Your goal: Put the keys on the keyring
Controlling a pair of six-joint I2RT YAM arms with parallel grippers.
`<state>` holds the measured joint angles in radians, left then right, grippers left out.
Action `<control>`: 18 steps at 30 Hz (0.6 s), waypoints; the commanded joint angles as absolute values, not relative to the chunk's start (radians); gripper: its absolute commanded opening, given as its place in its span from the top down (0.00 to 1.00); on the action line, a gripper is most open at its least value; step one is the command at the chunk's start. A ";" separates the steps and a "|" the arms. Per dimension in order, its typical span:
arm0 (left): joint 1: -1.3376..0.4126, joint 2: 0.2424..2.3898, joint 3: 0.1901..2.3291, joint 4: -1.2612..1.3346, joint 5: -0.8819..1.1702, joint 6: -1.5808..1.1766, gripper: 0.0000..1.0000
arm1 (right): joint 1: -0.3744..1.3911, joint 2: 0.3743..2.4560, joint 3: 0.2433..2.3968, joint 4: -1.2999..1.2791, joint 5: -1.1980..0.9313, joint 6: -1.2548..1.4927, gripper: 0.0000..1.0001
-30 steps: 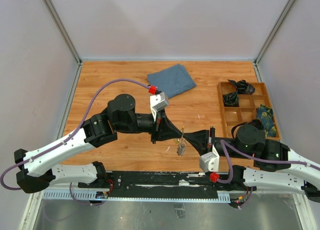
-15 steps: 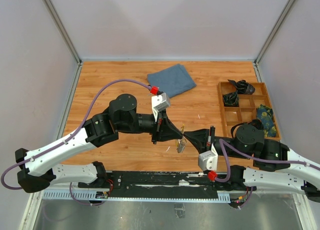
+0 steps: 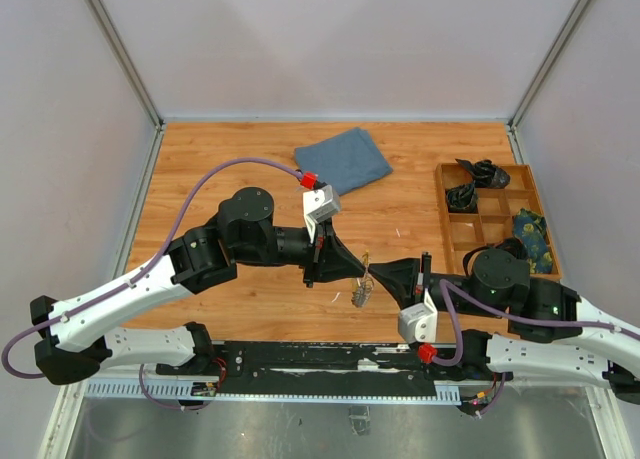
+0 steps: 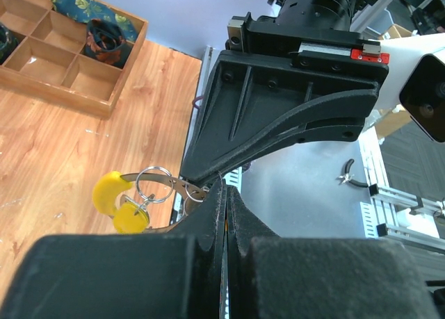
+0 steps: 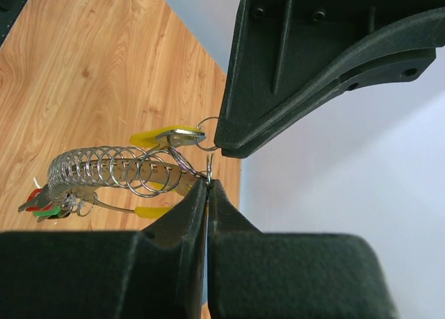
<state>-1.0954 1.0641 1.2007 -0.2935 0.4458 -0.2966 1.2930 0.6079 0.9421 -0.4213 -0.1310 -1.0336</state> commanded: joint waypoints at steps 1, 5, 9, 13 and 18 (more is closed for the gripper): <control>-1.105 1.057 1.227 -0.284 0.446 -0.298 0.99 | 1.305 0.590 0.953 -0.397 -0.143 -1.066 0.99; -1.106 1.060 1.226 -0.282 0.445 -0.297 0.99 | 1.308 0.588 0.954 -0.397 -0.152 -1.069 0.99; -1.105 1.059 1.226 -0.281 0.445 -0.298 0.99 | 1.314 0.590 0.954 -0.401 -0.154 -1.077 0.99; -1.105 1.057 1.226 -0.282 0.443 -0.299 1.00 | 1.319 0.595 0.952 -0.409 -0.154 -1.082 0.99; -1.104 1.057 1.223 -0.284 0.440 -0.299 0.99 | 1.325 0.594 0.954 -0.408 -0.154 -1.084 0.99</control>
